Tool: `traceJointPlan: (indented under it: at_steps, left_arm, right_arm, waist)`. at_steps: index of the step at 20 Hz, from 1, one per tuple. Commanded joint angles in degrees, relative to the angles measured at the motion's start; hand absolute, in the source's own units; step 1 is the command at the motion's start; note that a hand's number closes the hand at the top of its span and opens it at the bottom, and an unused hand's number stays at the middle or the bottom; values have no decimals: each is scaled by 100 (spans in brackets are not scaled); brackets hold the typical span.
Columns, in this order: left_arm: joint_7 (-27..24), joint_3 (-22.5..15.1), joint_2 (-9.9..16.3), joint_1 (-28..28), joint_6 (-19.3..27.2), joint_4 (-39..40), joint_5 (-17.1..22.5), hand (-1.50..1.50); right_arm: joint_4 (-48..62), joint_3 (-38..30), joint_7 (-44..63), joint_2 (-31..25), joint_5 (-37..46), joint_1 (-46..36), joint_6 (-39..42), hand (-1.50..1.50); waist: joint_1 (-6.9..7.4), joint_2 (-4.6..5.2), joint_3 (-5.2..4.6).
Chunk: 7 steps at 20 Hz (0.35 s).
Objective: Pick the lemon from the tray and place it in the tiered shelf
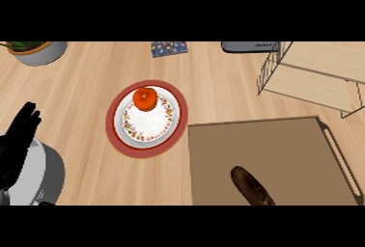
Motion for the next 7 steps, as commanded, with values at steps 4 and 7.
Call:
traceJointPlan:
  at_steps: [4, 7]
  left_arm:
    - [138, -111, -240, 402, 79, 290, -97, 0]
    - [245, 116, -34, 322, -91, 288, 99, 0]
  right_arm:
    - [903, -1286, -321, -1290, -389, 1055, 1512, -150]
    - [1503, -1819, -706, -1759, -335, 1490, 2080, -150]
  waist:
    - [-160, 33, -43]
    - [-236, 24, -35]
